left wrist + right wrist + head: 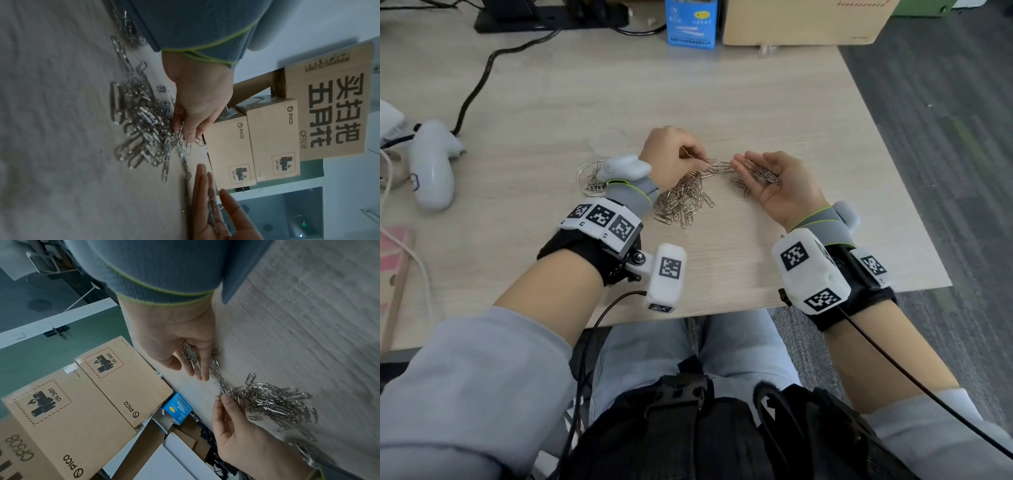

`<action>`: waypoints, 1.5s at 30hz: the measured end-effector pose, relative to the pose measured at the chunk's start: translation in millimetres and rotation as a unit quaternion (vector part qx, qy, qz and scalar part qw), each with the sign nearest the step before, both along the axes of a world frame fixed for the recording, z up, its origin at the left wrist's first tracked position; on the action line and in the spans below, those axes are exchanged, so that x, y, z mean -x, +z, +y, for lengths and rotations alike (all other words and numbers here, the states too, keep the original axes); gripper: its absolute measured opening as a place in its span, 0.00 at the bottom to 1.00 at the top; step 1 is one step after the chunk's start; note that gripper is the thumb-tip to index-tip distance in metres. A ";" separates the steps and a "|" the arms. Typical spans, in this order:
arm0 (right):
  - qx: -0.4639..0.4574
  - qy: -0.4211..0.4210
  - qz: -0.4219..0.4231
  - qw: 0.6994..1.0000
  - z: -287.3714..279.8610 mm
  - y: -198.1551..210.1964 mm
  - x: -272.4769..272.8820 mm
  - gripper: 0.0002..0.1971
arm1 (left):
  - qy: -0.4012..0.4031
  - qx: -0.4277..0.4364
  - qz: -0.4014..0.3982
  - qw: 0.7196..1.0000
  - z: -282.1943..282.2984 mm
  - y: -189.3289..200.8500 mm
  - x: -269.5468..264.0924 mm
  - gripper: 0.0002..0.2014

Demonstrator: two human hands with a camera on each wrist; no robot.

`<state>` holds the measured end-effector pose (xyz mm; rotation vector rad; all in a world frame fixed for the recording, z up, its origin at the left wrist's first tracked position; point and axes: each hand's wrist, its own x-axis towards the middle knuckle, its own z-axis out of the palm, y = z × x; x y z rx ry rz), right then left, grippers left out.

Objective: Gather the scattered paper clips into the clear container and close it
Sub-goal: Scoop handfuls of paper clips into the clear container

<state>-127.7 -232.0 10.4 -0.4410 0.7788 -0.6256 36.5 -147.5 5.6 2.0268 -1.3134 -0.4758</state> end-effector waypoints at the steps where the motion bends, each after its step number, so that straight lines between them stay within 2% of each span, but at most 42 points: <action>1: -0.004 0.001 0.000 1.000 -0.5 -0.2 -0.8 0.11 | 0.006 0.011 0.009 1.000 0.3 2.6 -1.0 0.08; 5: -0.018 0.022 -0.002 1.000 1.9 0.1 -8.1 0.12 | -0.001 0.055 0.059 0.997 -2.0 16.2 -2.6 0.09; 10: -0.035 0.058 -0.028 0.997 6.7 3.6 -21.6 0.12 | -0.070 0.054 0.097 0.991 -11.0 33.5 14.8 0.08; 15: -0.036 0.091 -0.041 0.994 8.2 11.1 -28.1 0.16 | -0.118 0.034 0.054 0.991 -17.7 40.2 22.5 0.08; 17: -0.042 0.092 -0.047 0.994 7.3 11.1 -28.6 0.15 | -0.100 0.057 0.054 0.992 -16.3 41.6 18.9 0.08; 19: -0.064 0.084 -0.056 0.993 6.7 9.6 -28.9 0.15 | -0.037 0.089 0.034 0.995 -11.5 40.2 9.8 0.08; 21: -0.068 0.073 -0.054 0.994 6.2 8.0 -28.3 0.14 | 0.004 0.052 -0.022 0.998 -7.9 31.9 -5.1 0.16; 23: -0.059 0.064 -0.051 0.995 5.7 6.9 -27.1 0.12 | -0.016 -0.057 -0.070 0.996 -4.3 23.7 -14.7 0.31; 25: -0.059 0.059 -0.049 0.995 5.4 5.9 -26.1 0.11 | -0.054 -0.156 -0.107 0.980 0.4 15.8 -16.6 0.50; 27: -0.053 0.058 -0.046 0.996 7.0 6.1 -25.4 0.11 | -0.086 -0.242 -0.138 0.957 8.0 12.4 -13.9 0.64; 30: -0.048 0.054 -0.046 0.996 8.9 6.7 -23.7 0.10 | -0.111 -0.267 -0.134 0.948 18.8 12.8 -8.7 0.70; 32: -0.049 0.052 -0.049 0.996 9.2 7.1 -22.5 0.10 | -0.118 -0.258 -0.127 0.950 23.7 16.0 -5.6 0.66; 34: -0.051 0.052 -0.047 0.996 12.2 7.5 -21.0 0.10 | -0.119 -0.236 -0.131 0.956 29.2 17.4 -3.5 0.59; 37: -0.055 0.052 -0.047 0.996 16.2 7.6 -18.9 0.11 | -0.095 -0.177 -0.104 0.974 30.3 13.3 -5.6 0.38; 40: -0.054 0.052 -0.046 0.996 18.3 8.0 -15.9 0.11 | -0.068 -0.137 -0.074 0.985 30.7 13.5 -3.9 0.21; 42: -0.051 0.048 -0.046 0.997 18.6 8.1 -12.8 0.11 | -0.049 -0.115 -0.076 0.989 29.9 12.7 -0.8 0.14; 45: -0.051 0.046 -0.046 0.997 18.1 8.0 -10.4 0.11 | -0.019 -0.085 -0.080 0.993 26.9 9.7 2.0 0.10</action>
